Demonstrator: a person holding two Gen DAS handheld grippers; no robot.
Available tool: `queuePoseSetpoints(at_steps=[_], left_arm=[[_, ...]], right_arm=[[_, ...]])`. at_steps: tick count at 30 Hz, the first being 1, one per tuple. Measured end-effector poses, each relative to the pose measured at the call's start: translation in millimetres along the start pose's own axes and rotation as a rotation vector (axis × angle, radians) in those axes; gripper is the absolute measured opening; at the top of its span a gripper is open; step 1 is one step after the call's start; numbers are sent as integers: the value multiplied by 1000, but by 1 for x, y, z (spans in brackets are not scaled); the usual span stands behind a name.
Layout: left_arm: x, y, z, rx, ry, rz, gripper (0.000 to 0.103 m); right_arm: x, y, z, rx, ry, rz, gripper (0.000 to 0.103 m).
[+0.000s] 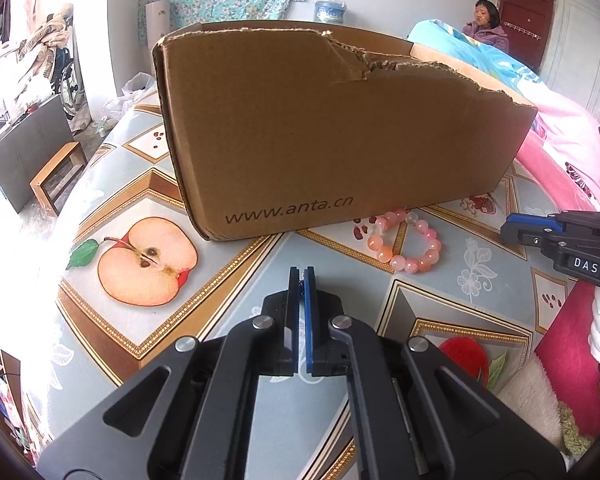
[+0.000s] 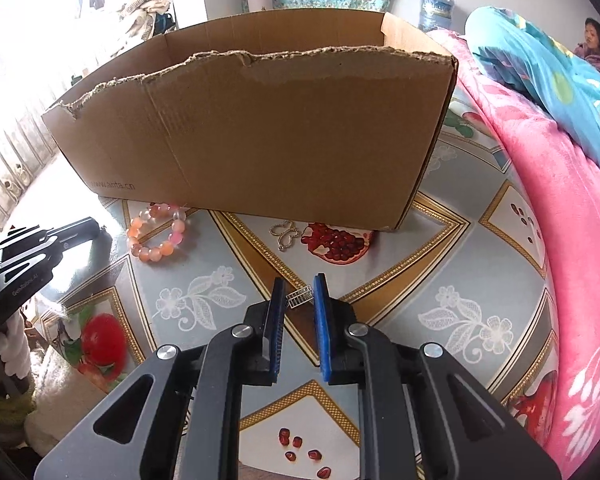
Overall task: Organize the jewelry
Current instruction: 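Carry the gold charm in the right tool up over the box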
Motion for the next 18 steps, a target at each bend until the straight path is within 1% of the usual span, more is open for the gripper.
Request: queuePoseSetpoints(at_steps=[6, 9, 12, 18], left_arm=[[-3, -2, 4, -11, -8, -14, 1], [-2, -7, 6, -34, -8, -34, 1], [1, -15, 7, -39, 1, -58, 1], [12, -35, 13, -81, -40, -97, 1]], right_arm=[[-1, -14, 4, 10, 28, -23, 15], [1, -18, 4, 14, 42, -37, 15], [6, -18, 0, 21, 57, -46, 15], [14, -32, 2, 36, 65, -91, 15]])
Point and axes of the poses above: each gripper's, at about its wrist camera, not at the fingertips, and y roughly the way its jaws point, z to its left, x to its top, the point moved 5 cm from there along y, roughly the way its jaws point, and after that the axes turned 10 degrees about -z, right-handed, at the moved point
